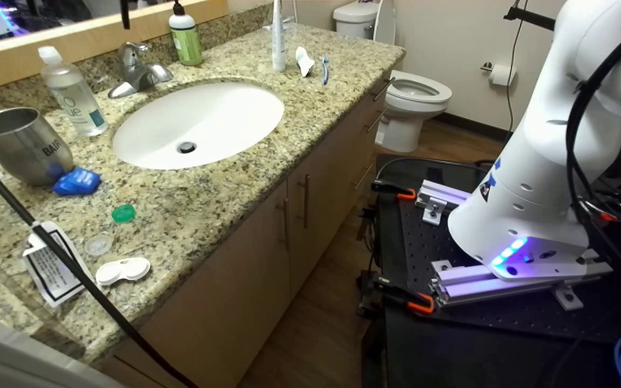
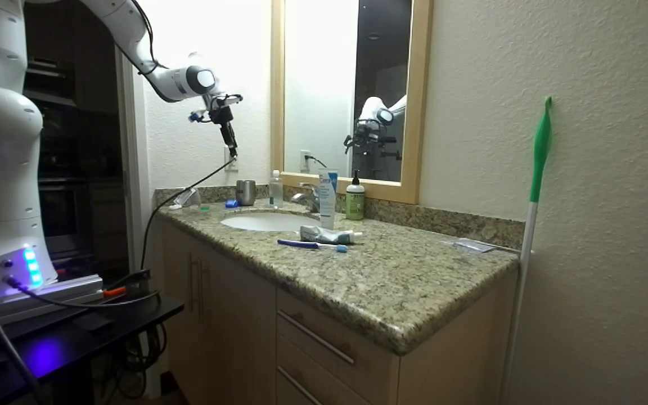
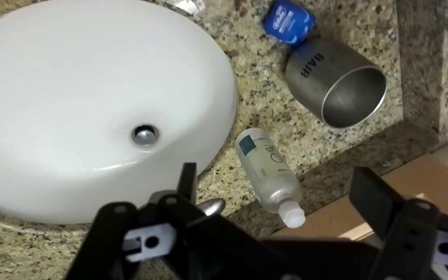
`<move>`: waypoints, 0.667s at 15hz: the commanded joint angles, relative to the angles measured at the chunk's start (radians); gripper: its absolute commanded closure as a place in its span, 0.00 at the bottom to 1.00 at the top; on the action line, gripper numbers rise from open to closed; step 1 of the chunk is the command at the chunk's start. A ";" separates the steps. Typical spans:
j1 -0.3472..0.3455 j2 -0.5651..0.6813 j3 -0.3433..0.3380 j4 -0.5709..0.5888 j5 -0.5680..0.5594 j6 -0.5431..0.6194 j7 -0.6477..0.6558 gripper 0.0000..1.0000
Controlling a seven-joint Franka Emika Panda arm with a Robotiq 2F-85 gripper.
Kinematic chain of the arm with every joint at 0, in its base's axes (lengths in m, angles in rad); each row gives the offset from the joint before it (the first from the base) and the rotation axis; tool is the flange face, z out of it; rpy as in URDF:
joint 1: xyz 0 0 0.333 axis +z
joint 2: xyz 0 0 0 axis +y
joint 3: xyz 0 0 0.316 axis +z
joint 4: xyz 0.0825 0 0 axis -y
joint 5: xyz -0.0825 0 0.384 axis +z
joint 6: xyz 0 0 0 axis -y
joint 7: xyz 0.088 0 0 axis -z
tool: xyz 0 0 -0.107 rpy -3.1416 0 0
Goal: Move the clear bottle forward
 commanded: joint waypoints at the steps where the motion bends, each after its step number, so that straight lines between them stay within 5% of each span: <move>1: 0.057 0.003 -0.061 0.014 0.013 -0.007 0.002 0.00; 3: 0.078 0.076 -0.090 0.082 -0.120 -0.019 0.155 0.00; 6: 0.050 0.187 -0.100 0.272 0.006 -0.068 0.226 0.00; 10: 0.122 0.307 -0.187 0.513 0.079 -0.162 0.391 0.00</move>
